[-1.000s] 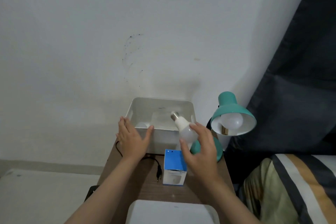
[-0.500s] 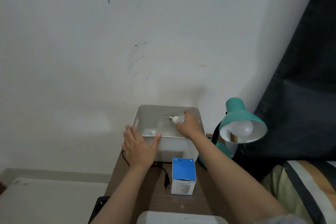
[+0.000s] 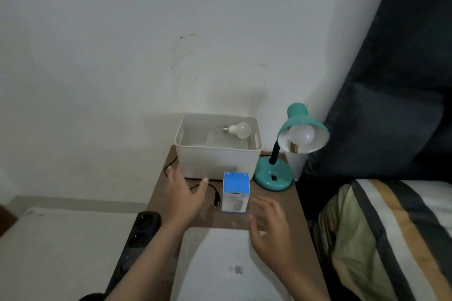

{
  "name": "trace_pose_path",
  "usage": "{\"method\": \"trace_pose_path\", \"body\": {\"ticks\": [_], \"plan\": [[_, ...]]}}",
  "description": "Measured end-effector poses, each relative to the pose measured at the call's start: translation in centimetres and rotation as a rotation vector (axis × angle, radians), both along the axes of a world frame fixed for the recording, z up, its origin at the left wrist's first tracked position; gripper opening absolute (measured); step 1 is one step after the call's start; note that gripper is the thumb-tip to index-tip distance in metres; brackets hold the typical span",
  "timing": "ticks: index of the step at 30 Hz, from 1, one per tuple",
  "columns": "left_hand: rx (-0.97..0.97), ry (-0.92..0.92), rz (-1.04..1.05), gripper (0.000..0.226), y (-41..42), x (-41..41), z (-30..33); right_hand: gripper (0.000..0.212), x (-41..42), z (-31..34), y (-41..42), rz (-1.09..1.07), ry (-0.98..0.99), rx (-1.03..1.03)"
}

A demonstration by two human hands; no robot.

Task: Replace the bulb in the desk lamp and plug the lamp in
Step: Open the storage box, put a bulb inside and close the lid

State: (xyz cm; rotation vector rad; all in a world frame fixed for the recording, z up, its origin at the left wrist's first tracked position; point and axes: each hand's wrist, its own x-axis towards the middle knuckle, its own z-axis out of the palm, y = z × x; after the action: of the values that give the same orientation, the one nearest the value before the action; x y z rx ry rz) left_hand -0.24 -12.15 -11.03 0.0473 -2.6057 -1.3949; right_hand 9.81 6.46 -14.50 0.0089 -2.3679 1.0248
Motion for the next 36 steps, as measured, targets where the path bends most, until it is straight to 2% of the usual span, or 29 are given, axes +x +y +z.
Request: {"method": "trace_pose_path", "body": {"ticks": [2, 6, 10, 14, 19, 26, 32, 36], "plan": [[-0.011, -0.099, -0.024, 0.07, -0.8, 4.2, -2.0, 0.034, 3.8, -2.2, 0.5, -0.082, -0.118, -0.006], [-0.172, -0.217, -0.014, 0.056, -2.5, 11.0, -6.1, 0.048, 9.6, -5.5, 1.3, -0.213, -0.424, 0.031], [-0.244, -0.331, -0.008, 0.06, -2.8, 15.0, -7.6, 0.07, 12.5, -6.5, 1.0, -0.236, -0.619, 0.085], [-0.25, -0.331, -0.083, 0.067, -2.3, 16.8, -7.9, 0.066, 13.0, -5.7, 0.2, -0.203, -0.705, 0.145], [-0.178, -0.27, -0.112, 0.069, -2.6, 18.0, -7.5, 0.067, 13.7, -4.6, -0.4, -0.182, -0.661, 0.048], [-0.161, -0.113, -0.089, 0.077, -4.2, 17.7, -4.8, 0.067, 13.6, -2.0, -1.7, -0.17, -0.526, 0.119], [-0.145, 0.004, -0.093, 0.079, -5.0, 13.0, 0.2, 0.065, 8.1, 2.7, -1.5, -0.168, -0.338, 0.207], [-0.123, 0.062, -0.057, 0.075, -5.3, 8.3, 2.9, 0.063, 2.6, 5.6, -1.4, -0.153, -0.288, 0.241]]}}
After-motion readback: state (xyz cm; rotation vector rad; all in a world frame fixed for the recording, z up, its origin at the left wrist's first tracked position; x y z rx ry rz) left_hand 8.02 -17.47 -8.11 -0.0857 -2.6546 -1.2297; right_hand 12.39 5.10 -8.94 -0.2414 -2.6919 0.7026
